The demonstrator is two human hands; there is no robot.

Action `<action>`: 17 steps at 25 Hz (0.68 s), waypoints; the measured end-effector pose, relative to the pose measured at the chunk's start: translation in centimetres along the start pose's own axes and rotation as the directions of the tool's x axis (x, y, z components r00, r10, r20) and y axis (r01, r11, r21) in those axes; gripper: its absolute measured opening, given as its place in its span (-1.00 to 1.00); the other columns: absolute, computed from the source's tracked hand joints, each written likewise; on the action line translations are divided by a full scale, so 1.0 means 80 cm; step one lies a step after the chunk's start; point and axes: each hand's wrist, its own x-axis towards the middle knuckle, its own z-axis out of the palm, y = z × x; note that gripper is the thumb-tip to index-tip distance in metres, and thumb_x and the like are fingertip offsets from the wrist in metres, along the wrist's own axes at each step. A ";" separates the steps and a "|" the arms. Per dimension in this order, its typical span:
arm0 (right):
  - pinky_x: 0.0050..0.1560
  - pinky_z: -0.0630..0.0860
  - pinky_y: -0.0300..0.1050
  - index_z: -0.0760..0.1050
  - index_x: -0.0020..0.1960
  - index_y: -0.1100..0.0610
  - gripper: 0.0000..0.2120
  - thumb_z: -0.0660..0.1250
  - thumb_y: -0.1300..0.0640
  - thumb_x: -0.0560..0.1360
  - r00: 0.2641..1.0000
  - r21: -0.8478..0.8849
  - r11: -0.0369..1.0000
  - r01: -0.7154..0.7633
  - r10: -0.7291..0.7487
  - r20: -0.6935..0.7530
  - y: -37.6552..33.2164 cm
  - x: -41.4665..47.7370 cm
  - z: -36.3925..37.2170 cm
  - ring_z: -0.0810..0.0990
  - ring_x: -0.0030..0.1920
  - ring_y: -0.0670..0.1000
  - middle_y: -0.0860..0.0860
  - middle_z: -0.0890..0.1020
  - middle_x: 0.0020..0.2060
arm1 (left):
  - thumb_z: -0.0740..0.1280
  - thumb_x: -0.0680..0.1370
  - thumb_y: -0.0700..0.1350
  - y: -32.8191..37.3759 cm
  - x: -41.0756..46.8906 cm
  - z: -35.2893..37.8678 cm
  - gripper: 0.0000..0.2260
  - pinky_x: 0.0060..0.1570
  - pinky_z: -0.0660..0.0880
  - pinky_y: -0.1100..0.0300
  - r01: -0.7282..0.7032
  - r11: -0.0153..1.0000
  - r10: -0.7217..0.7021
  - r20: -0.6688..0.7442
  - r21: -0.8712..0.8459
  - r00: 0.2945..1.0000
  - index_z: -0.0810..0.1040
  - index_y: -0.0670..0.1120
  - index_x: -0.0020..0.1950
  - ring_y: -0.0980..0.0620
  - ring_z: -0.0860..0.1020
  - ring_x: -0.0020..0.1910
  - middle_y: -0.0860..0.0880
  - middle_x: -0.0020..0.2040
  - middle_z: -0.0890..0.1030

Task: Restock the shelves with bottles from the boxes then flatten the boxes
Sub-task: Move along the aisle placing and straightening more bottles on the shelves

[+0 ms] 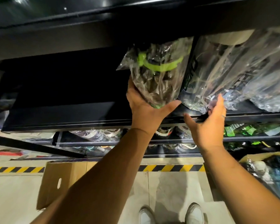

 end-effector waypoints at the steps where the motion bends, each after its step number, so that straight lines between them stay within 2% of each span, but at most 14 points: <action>1: 0.35 0.22 -0.28 -0.03 0.60 0.12 0.01 0.56 0.13 0.38 1.000 -0.002 1.000 -0.002 0.002 -0.009 0.000 0.000 0.000 0.33 0.40 0.03 0.14 0.28 0.42 | 0.60 0.15 0.30 -0.008 -0.002 -0.003 0.04 0.39 0.41 0.17 0.031 1.000 -0.031 0.040 0.007 0.999 0.23 -0.06 0.48 0.04 0.43 0.40 -0.09 0.40 0.42; 3: 0.31 0.20 -0.33 -0.02 0.60 0.11 0.00 0.56 0.14 0.38 1.000 -0.004 1.000 -0.002 0.002 -0.029 0.001 0.000 0.002 0.34 0.38 0.03 0.14 0.29 0.42 | 0.60 0.22 0.21 -0.019 -0.006 -0.003 -0.13 0.32 0.46 0.24 0.058 0.998 -0.058 0.095 0.007 0.994 0.35 -0.08 0.41 0.10 0.53 0.30 -0.06 0.31 0.53; 5: 0.28 0.19 -0.36 -0.02 0.60 0.12 0.00 0.55 0.14 0.38 0.999 -0.012 1.000 0.002 -0.003 -0.041 0.001 0.000 0.004 0.34 0.37 0.02 0.13 0.29 0.41 | 0.62 0.28 0.09 -0.014 -0.002 0.000 -0.24 0.25 0.47 0.34 0.091 0.996 -0.091 0.070 0.010 0.993 0.37 -0.08 0.36 0.15 0.55 0.21 -0.04 0.26 0.56; 7: 0.26 0.19 -0.37 -0.02 0.60 0.13 0.00 0.55 0.14 0.38 0.999 -0.019 1.000 0.007 -0.008 -0.048 0.003 -0.001 0.005 0.33 0.38 0.04 0.14 0.29 0.42 | 0.60 0.27 0.15 -0.006 0.010 0.005 -0.26 0.27 0.51 0.23 0.080 0.996 -0.081 0.029 0.038 0.996 0.39 -0.04 0.35 0.12 0.56 0.20 -0.01 0.24 0.57; 8: 0.24 0.18 -0.39 -0.03 0.60 0.14 0.00 0.55 0.13 0.38 0.998 -0.022 1.000 0.014 -0.016 -0.053 0.004 -0.002 0.005 0.33 0.38 0.05 0.14 0.29 0.42 | 0.59 0.28 0.17 -0.005 0.018 0.007 -0.27 0.26 0.51 0.24 0.063 0.996 -0.064 0.022 0.067 0.998 0.42 -0.02 0.34 0.13 0.57 0.19 0.02 0.22 0.58; 11: 0.14 0.17 -0.44 -0.05 0.60 0.14 0.00 0.54 0.11 0.39 0.998 -0.047 0.999 0.025 -0.027 -0.049 0.007 -0.003 0.005 0.33 0.37 0.08 0.15 0.29 0.42 | 0.61 0.36 0.04 -0.008 0.027 0.010 -0.41 0.10 0.40 0.56 0.067 0.995 -0.070 0.039 0.070 0.997 0.44 0.01 0.29 0.31 0.54 0.05 0.14 0.13 0.58; 13: 0.17 0.19 -0.40 -0.07 0.61 0.13 0.00 0.53 0.11 0.40 0.999 -0.041 0.999 0.010 -0.012 -0.046 0.008 -0.004 0.005 0.32 0.39 0.07 0.14 0.27 0.43 | 0.61 0.37 -0.03 -0.017 0.025 0.012 -0.48 0.07 0.40 0.56 0.063 0.996 -0.065 0.041 0.061 0.997 0.42 0.10 0.21 0.39 0.53 0.00 0.22 0.05 0.57; 15: 0.21 0.23 -0.36 -0.08 0.61 0.13 0.01 0.53 0.11 0.41 0.999 -0.029 1.000 -0.007 0.005 -0.043 0.007 -0.003 0.004 0.32 0.40 0.07 0.12 0.26 0.44 | 0.61 0.38 -0.05 -0.025 0.021 0.011 -0.49 0.10 0.43 0.53 0.081 0.993 -0.087 0.068 0.082 0.994 0.42 0.04 0.21 0.35 0.56 0.06 0.18 0.07 0.58; 17: 0.21 0.21 -0.49 -0.08 0.61 0.16 0.00 0.53 0.14 0.41 0.999 -0.005 1.000 0.000 -0.001 -0.044 0.007 -0.002 0.004 0.34 0.38 0.04 0.12 0.27 0.42 | 0.62 0.37 -0.04 -0.029 0.013 0.005 -0.33 0.23 0.41 0.44 0.090 0.986 -0.106 0.104 0.143 0.989 0.37 -0.09 0.37 0.18 0.53 0.22 0.03 0.24 0.54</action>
